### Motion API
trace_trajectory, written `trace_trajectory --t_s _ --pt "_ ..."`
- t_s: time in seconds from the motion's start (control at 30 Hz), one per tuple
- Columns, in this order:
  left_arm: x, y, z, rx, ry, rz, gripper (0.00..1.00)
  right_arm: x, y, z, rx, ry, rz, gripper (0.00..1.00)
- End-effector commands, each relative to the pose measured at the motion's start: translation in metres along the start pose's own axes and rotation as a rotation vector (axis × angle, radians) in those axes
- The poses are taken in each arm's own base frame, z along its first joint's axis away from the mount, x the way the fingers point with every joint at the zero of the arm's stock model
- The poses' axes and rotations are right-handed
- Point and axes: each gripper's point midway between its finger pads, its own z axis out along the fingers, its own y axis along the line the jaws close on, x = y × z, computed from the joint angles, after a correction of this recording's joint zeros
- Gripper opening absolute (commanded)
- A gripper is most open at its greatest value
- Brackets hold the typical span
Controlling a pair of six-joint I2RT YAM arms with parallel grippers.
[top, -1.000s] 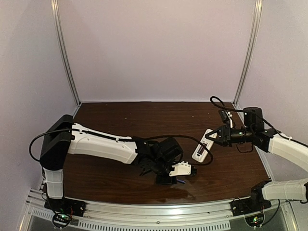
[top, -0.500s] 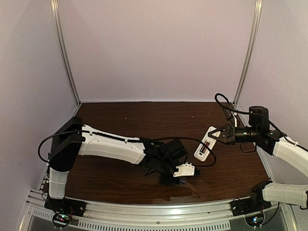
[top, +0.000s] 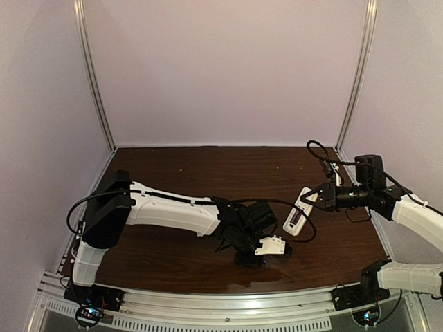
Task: Load the batteries into the remote control
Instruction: Pick up the battery from the center of the board.
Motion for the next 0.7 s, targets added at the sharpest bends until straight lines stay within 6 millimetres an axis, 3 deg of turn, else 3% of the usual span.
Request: trace_trajectory --t_s 0.0,0.17,0.33,0.53,0.67 --pt "-0.003 -0.002 0.009 0.037 0.014 0.019 0.24 -0.010 -0.007 -0.004 0.059 -0.020 -0.020 0.00" --pt "-0.003 -0.001 0.011 0.047 0.037 0.017 0.14 -0.012 -0.007 -0.005 0.059 -0.022 -0.031 0.00" --pt "0.013 -0.013 0.007 0.086 0.074 -0.020 0.06 -0.014 -0.003 -0.005 0.046 -0.029 -0.050 0.00" --pt "0.061 -0.031 0.011 0.110 0.219 -0.084 0.03 -0.020 0.005 -0.006 0.009 -0.051 -0.063 0.00" --pt "0.083 -0.040 0.008 0.112 0.278 -0.119 0.04 -0.020 0.009 -0.005 -0.017 -0.056 -0.064 0.00"
